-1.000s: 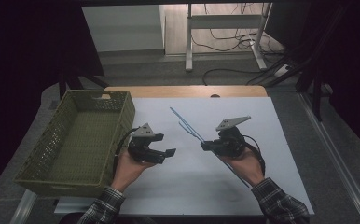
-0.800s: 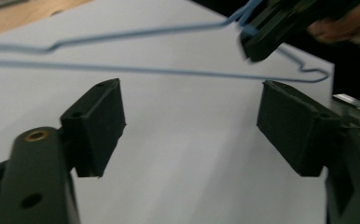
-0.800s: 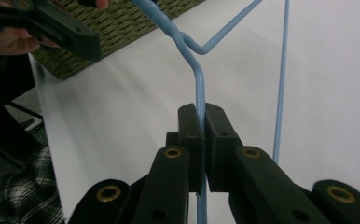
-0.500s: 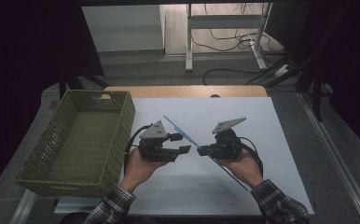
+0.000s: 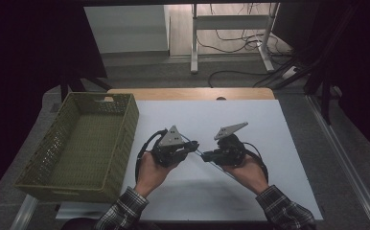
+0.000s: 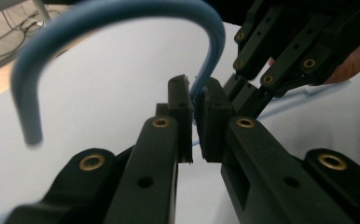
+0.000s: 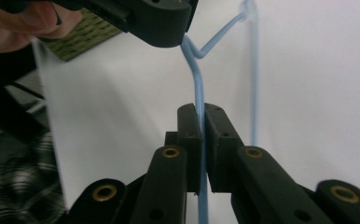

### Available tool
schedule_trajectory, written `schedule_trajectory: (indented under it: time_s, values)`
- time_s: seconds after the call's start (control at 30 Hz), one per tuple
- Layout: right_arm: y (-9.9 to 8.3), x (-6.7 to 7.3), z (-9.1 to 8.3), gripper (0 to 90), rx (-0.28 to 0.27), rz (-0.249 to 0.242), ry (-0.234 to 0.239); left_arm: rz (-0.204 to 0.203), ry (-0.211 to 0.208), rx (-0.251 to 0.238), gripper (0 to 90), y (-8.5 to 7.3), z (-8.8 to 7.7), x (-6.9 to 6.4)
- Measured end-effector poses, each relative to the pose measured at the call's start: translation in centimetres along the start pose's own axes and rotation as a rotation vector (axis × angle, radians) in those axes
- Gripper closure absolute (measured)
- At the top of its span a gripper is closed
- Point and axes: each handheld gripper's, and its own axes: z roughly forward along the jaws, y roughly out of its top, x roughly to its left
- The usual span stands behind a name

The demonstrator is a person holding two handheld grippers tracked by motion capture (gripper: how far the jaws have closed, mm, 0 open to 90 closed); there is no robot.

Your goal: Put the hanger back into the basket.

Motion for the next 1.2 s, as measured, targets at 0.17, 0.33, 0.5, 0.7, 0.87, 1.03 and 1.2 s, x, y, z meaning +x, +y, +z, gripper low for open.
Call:
schedule_trajectory:
  time_s: [0.17, 0.33, 0.5, 0.7, 0.87, 1.03, 1.2]
  values:
    - [0.8, 0.5, -2.1, 64.8, -0.020, -0.034, -0.083, -0.014, 0.028, 0.019, 86.1, 0.4, -0.1, -0.1]
    - [0.9, 0.9, -2.7, 59.5, -0.001, -0.059, -0.126, -0.030, 0.038, 0.032, 86.0, 0.7, -0.1, -0.2]
    - [0.8, 1.6, -1.5, 74.0, 0.036, -0.121, -0.179, -0.027, 0.036, 0.052, 86.1, 1.5, -0.3, -0.4]
    - [0.9, 1.7, -1.4, 85.4, 0.034, -0.159, -0.162, -0.019, 0.029, 0.053, 85.2, 2.1, -0.8, -0.5]
    - [0.8, 1.6, -2.0, 87.2, 0.000, -0.153, -0.105, 0.016, -0.005, 0.035, 72.0, 2.0, -1.5, 0.0]
    - [0.4, 1.3, -3.2, 87.1, -0.016, -0.133, -0.041, 0.037, -0.008, 0.069, 49.0, 1.2, -3.0, 0.7]
    - [0.4, 1.2, -3.9, 87.1, -0.030, -0.125, 0.002, 0.061, -0.021, 0.127, 41.8, 0.1, -3.4, 1.5]
